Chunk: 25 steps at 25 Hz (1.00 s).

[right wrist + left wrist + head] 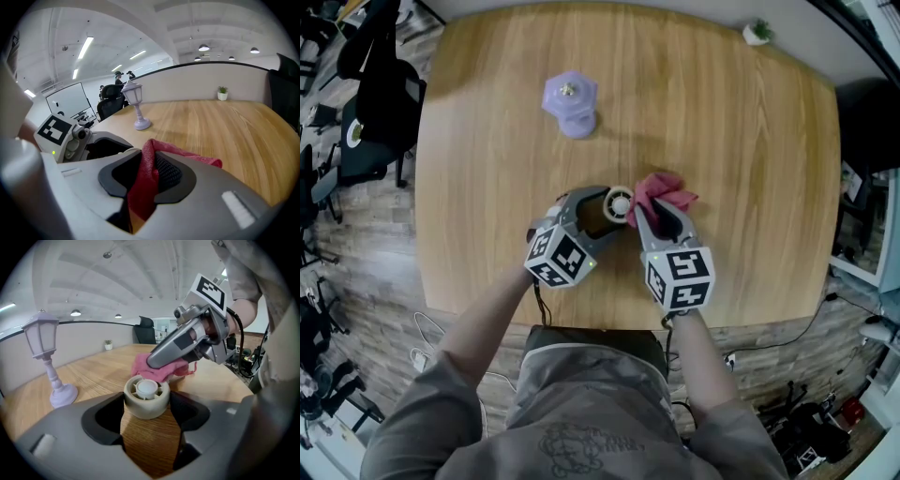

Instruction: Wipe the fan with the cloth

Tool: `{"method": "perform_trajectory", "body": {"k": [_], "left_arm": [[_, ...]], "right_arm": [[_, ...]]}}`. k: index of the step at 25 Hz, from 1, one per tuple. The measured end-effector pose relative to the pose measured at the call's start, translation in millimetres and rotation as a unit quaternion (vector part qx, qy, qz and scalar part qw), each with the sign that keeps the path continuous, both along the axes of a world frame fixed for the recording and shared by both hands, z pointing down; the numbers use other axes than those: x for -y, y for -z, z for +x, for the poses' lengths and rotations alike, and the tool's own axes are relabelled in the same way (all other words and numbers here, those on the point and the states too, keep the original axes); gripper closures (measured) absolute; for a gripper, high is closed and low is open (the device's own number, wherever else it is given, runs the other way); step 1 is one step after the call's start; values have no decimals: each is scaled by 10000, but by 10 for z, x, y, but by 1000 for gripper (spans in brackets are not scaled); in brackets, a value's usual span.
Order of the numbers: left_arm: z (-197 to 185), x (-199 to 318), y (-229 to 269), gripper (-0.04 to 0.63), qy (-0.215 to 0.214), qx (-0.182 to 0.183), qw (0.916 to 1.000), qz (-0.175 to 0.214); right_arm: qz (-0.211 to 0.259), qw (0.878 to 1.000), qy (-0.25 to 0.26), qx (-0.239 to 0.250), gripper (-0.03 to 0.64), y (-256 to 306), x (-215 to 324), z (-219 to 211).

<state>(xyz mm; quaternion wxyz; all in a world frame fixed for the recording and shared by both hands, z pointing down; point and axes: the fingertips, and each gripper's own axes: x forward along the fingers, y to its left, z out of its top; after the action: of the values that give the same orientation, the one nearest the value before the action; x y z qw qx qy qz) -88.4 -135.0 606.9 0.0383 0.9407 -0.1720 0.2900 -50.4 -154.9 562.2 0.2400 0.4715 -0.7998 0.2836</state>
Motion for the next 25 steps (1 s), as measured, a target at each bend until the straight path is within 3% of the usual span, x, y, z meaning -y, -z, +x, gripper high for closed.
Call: {"method": "perform_trajectory", "body": {"k": [6, 11, 14, 20, 25], "left_arm": [[-6, -6, 3, 285, 4, 12, 10000, 22], [-2, 1, 0, 285, -9, 3, 10000, 13], [-4, -11, -2, 285, -52, -3, 10000, 8], [-8, -20, 4, 285, -66, 2, 10000, 15], [-2, -17, 1, 285, -81, -15, 10000, 4]], "right_arm": [[238, 9987, 111, 435, 521, 77, 78, -376], [28, 9938, 1007, 475, 520, 73, -49, -503], [-123, 9918, 1199, 416, 520, 28, -144, -369], [-246, 9982, 529, 122, 520, -83, -259, 196], [-325, 9975, 24, -633, 520, -202, -369, 710]]}}
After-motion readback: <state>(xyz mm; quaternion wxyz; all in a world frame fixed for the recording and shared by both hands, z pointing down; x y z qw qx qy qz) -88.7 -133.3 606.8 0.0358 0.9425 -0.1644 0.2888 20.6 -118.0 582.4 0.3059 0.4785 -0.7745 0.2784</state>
